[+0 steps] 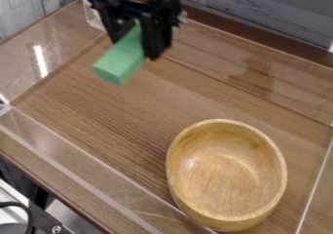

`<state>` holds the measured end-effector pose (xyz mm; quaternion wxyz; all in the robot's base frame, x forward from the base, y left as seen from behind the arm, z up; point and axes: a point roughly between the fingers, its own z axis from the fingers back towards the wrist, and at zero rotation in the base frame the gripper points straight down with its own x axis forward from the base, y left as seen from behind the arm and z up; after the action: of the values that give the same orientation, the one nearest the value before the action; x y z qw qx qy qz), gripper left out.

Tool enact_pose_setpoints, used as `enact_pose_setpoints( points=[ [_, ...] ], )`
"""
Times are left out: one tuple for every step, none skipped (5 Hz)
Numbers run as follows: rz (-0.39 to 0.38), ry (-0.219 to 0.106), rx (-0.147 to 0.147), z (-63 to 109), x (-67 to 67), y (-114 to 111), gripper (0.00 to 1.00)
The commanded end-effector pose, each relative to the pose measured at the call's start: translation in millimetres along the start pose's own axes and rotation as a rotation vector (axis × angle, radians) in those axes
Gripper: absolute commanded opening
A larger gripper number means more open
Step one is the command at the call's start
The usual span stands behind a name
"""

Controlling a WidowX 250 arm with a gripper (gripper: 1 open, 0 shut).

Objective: Remove the green block from inside the brown bowl and put it on the table

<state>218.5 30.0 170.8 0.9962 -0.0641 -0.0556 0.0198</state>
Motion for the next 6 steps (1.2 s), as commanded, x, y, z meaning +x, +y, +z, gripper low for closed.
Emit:
enact_pose_setpoints(
  points=[
    [-0.022, -0.067, 0.022, -0.1, 10.6, 20.7, 0.00],
    [-0.022, -0.067, 0.035, -11.7, 12.4, 38.8, 0.00],
    [-0.014, -0.067, 0.044, -24.1, 12.2, 48.0, 0.00],
    [-0.003, -0.063, 0.051, -31.8, 13.6, 51.0, 0.00],
    [0.011, -0.058, 0.056, -38.5, 17.2, 53.1, 0.00],
    [0.021, -0.052, 0.058, -43.8, 20.5, 54.2, 0.00]
  ],
)
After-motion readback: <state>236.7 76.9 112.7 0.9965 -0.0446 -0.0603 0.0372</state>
